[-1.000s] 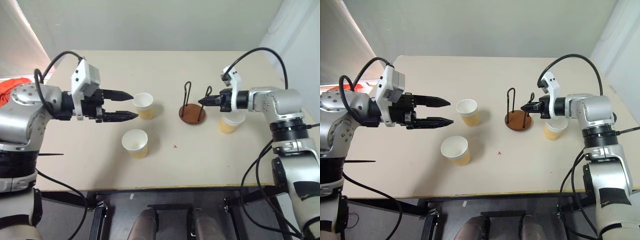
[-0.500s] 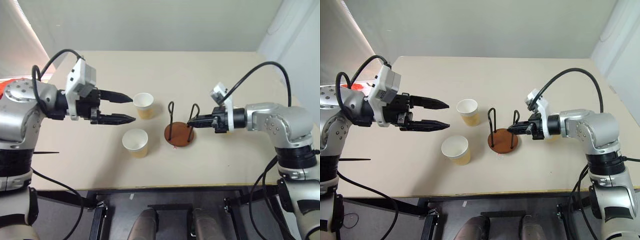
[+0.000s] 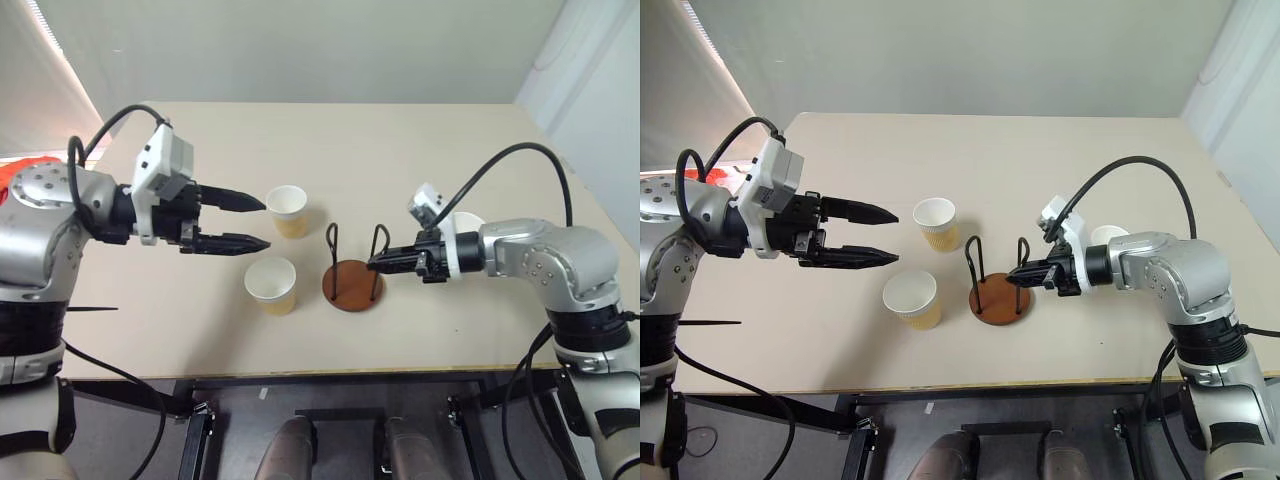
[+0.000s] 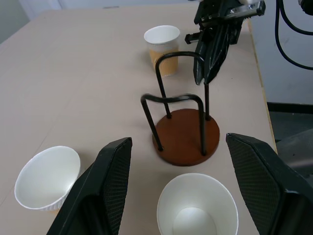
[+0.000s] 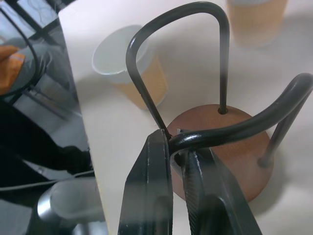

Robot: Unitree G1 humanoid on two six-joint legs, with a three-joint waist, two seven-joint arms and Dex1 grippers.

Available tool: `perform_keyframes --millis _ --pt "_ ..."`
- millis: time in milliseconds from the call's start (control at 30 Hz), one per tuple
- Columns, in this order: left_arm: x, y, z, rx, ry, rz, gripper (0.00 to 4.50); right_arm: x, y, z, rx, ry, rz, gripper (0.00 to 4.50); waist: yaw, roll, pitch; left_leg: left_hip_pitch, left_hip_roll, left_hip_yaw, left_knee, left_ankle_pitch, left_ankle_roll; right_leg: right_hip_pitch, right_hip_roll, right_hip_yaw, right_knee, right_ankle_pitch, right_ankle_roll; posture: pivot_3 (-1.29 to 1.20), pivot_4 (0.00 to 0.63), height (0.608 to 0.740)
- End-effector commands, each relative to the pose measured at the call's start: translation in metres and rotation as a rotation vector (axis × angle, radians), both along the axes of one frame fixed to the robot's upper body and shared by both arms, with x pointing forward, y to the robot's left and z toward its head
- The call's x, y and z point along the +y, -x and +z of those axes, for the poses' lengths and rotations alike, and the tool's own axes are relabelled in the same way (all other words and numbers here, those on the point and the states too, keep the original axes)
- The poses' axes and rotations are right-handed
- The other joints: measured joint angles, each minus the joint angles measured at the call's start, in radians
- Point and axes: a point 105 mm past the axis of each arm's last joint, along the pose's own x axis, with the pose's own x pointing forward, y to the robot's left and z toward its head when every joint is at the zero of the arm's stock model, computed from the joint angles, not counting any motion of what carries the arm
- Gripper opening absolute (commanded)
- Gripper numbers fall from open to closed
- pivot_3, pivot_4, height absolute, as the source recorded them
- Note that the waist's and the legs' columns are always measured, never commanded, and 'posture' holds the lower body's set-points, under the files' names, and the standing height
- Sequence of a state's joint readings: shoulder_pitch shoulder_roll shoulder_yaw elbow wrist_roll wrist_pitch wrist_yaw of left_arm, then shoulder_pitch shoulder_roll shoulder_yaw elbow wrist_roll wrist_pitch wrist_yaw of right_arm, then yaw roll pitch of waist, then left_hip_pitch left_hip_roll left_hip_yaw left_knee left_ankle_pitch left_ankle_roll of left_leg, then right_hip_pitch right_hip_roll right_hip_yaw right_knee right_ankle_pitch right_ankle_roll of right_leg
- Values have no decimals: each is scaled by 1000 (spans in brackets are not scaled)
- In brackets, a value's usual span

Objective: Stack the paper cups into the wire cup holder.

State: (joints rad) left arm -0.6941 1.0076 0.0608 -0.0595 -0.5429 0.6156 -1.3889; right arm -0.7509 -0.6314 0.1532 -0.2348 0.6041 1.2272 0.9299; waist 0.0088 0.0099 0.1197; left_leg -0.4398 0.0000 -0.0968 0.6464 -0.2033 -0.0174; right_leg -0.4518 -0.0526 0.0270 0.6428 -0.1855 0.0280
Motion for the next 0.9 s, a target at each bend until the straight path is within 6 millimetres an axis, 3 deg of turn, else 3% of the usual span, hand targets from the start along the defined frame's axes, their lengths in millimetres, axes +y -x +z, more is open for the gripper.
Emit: perform_keyframes --millis 33,433,567,667,800,900 --pt "1 4 6 -38 -19 -4 3380 1 2 4 -48 25 24 360 0 0 0 0 0 0 0 0 0 0 0 0 0 0 0 0 150 740" --pt "2 1 6 -47 -23 7 3380 -11 -1 6 -124 135 28 4435 0 0 0 0 0 0 0 0 0 0 0 0 0 0 0 0 150 740" --pt "4 -2 7 -59 -23 14 3380 -28 0 14 -194 219 36 4474 1 0 0 0 0 0 0 0 0 0 0 0 0 0 0 0 150 740" --pt "4 -1 9 -68 -21 11 3380 -47 -4 32 -308 317 23 4474 1 0 0 -1 0 0 0 0 0 0 0 0 -1 0 0 0 150 740" --pt "1 15 13 -72 -30 -63 3380 -83 -23 58 -453 462 -103 4474 1 -1 0 -1 0 0 0 0 0 0 0 0 -1 0 0 0 150 740" --pt "-3 24 13 -75 -47 -101 3380 -103 -39 54 -453 517 -171 4474 0 -1 0 -1 0 0 -1 -1 1 0 0 0 -1 0 0 0 150 740"
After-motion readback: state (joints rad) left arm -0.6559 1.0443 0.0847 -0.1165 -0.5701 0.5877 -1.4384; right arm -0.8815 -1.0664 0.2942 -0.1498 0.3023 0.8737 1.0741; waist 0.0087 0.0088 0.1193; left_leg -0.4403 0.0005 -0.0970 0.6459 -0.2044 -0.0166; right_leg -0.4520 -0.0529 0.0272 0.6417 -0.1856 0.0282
